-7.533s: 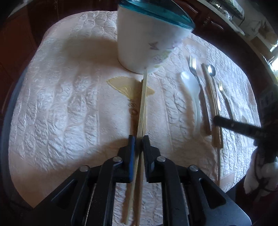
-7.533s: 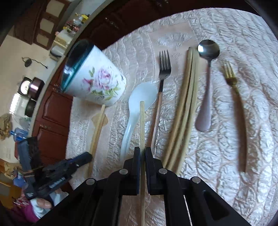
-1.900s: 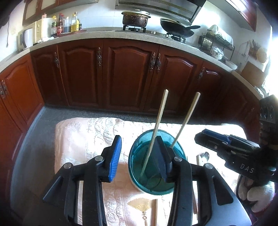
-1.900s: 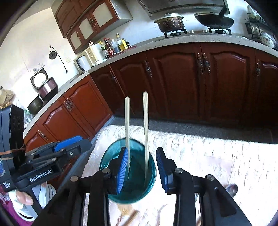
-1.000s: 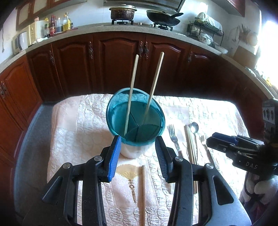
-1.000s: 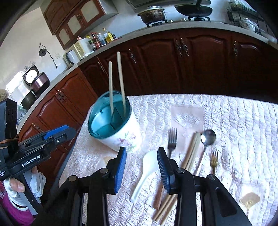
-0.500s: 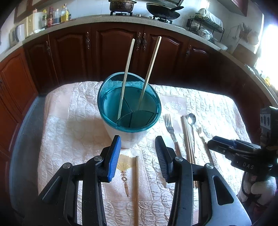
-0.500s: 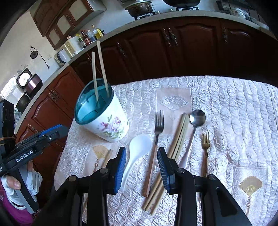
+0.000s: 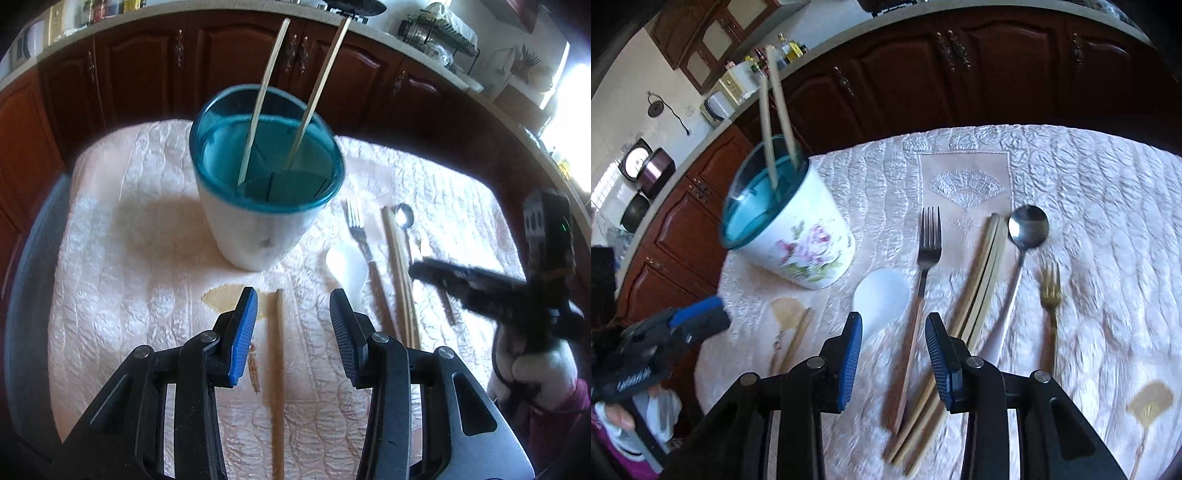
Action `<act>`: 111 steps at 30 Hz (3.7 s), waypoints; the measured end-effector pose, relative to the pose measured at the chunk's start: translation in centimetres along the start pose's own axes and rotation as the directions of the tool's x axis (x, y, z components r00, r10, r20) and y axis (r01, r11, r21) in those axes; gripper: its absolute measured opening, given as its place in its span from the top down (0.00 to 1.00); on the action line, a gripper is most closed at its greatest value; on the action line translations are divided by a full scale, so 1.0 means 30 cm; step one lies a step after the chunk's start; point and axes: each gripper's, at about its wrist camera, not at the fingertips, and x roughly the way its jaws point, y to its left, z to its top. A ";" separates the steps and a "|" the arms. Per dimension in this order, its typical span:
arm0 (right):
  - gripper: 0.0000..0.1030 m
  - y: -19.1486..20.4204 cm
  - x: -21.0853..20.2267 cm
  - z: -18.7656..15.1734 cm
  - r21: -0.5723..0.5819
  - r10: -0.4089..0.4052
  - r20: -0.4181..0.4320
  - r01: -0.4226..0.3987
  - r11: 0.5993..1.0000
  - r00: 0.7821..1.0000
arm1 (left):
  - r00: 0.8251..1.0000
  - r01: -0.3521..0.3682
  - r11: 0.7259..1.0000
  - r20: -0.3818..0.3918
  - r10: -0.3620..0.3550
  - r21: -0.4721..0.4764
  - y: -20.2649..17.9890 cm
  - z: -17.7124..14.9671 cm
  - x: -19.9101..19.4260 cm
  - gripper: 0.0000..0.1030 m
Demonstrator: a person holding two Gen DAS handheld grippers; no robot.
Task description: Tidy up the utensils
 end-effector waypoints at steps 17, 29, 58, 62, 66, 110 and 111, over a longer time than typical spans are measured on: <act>0.83 -0.140 0.309 0.206 -0.041 -0.049 -0.027 0.048 0.998 0.998 | 0.995 -0.020 0.999 -0.094 0.016 -0.038 0.080 -0.035 0.115 0.61; 0.98 -0.202 0.177 0.140 -0.025 0.030 -0.045 -0.031 0.999 0.999 | 0.987 -0.011 1.000 -0.158 0.010 -0.008 0.064 -0.040 0.214 0.61; 0.78 -0.181 0.342 0.193 -0.004 0.176 -0.053 -0.176 0.984 0.983 | 0.979 -0.024 0.995 -0.199 0.044 0.101 0.000 -0.004 0.351 0.92; 0.76 -0.123 0.359 0.205 -0.056 0.163 -0.073 -0.167 0.984 0.984 | 0.979 -0.015 0.995 -0.202 0.035 0.097 0.002 -0.003 0.360 0.92; 0.91 -0.111 0.362 0.192 -0.064 0.142 -0.077 -0.147 0.987 0.987 | 0.979 -0.014 0.995 -0.202 0.034 0.097 0.010 0.003 0.358 0.92; 0.98 0.199 -0.469 0.184 -0.293 0.134 0.351 -0.027 0.956 0.927 | 0.946 0.136 0.989 0.290 -0.145 0.052 0.095 0.191 -0.588 0.94; 0.98 0.209 -0.477 0.203 -0.293 0.134 0.363 -0.023 0.956 0.922 | 0.940 0.140 0.989 0.308 -0.149 0.050 0.098 0.218 -0.609 0.94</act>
